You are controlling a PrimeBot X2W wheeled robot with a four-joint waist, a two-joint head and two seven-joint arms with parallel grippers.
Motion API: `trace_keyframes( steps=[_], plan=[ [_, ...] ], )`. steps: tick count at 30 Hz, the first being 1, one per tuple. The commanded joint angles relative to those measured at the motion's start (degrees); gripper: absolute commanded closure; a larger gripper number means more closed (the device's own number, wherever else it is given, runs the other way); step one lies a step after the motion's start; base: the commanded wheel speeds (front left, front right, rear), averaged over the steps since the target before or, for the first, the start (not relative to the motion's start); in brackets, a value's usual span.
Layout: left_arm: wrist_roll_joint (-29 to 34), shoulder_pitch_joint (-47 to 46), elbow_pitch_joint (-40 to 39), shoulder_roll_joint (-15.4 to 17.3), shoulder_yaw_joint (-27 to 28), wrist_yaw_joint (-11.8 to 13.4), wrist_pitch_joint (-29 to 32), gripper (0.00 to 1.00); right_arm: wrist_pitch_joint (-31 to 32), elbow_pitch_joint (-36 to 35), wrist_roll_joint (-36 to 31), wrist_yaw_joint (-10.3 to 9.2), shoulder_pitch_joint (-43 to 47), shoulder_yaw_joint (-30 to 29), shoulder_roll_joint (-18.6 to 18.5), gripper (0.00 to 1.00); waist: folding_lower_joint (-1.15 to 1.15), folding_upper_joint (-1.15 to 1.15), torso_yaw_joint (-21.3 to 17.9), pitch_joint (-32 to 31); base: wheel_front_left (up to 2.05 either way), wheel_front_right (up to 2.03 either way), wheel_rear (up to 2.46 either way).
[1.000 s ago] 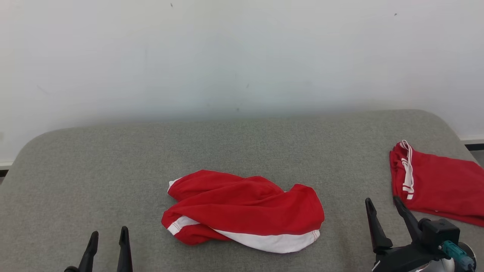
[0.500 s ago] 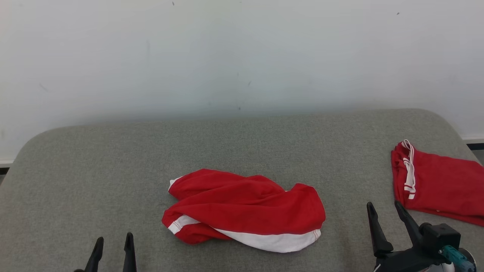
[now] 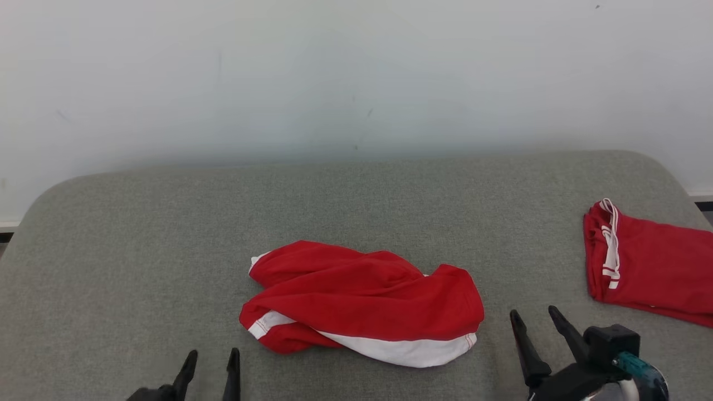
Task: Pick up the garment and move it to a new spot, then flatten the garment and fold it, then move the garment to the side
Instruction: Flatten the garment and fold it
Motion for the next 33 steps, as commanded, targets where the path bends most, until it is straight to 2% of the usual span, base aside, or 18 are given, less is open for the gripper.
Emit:
trace_keyframes(
  steps=[1, 8, 21, 28, 33],
  plan=[
    [0.1, -1.4, 0.7, -0.2, -0.3, 0.1, 0.5, 0.00, 0.4, 0.5, 0.5, -0.16, -1.0, 0.6, -0.5, 0.00, 0.00, 0.00, 0.0, 0.8, 0.00, 0.00, 0.00],
    [-1.6, -9.4, 9.9, -1.3, -3.1, 0.8, 3.0, 0.00, 4.9, 8.9, 5.2, -0.16, -7.0, 8.4, -1.6, 0.00, 0.00, 0.00, -0.2, 4.7, 0.00, 0.00, 0.00],
    [-6.7, -18.5, 20.3, -1.8, -6.3, 0.4, 0.0, 0.00, 4.6, 20.2, 11.3, -0.16, -16.6, 20.4, -3.4, 0.00, 0.00, 0.00, 0.5, 9.4, 0.00, 0.00, 0.00],
    [-9.2, -20.0, 23.9, -1.9, -8.0, 0.0, -0.8, 0.00, 4.1, 23.7, 14.0, -0.16, -17.6, 24.3, -4.3, 0.00, 0.00, 0.00, 0.8, 9.2, 0.00, 0.00, 0.00],
    [-11.9, -20.2, 26.0, -1.8, -10.3, -1.2, -0.2, 0.00, 3.4, 25.4, 15.8, -0.16, -17.8, 26.0, -4.6, 0.00, 0.00, 0.00, 0.5, 9.0, 0.00, 0.00, 0.00]
  ],
)
